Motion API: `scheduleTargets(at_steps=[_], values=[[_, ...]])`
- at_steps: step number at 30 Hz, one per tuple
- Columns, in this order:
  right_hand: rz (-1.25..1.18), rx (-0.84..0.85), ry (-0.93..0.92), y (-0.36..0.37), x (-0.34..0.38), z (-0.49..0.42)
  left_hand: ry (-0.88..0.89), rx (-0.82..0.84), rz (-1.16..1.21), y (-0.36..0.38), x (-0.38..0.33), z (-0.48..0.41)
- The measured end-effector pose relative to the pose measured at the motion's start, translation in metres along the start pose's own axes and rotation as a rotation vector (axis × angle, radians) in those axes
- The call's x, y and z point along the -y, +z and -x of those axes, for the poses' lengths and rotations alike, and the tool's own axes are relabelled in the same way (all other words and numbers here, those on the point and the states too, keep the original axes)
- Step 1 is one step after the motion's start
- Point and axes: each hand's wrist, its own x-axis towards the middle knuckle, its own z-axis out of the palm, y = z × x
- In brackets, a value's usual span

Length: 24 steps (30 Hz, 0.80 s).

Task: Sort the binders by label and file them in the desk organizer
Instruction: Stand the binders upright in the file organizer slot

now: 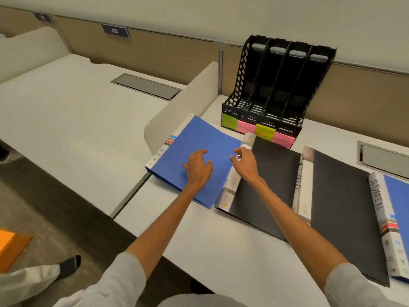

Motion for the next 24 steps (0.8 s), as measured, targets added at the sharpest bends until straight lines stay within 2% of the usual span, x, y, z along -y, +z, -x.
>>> scheduleTargets(at_steps=[7, 11, 15, 19, 24], values=[[0.033, 0.071, -0.004, 0.056, 0.022, -0.009, -0.02, -0.128, -0.138, -0.029, 0.046, -0.023], [0.102, 0.134, 0.06, 0.072, 0.016, -0.008, -0.037, -0.213, -0.352, -0.043, 0.071, -0.031], [0.143, 0.13, 0.053, 0.081, 0.012, -0.003, -0.176, -0.176, -0.509, -0.052, 0.092, -0.033], [0.18, 0.131, 0.051, 0.087, 0.017, 0.001, -0.271, -0.11, -0.48, -0.062, 0.098, -0.037], [0.187, 0.125, 0.064, 0.088, 0.02, 0.004, -0.279, -0.004, -0.423, -0.081, 0.097, -0.049]])
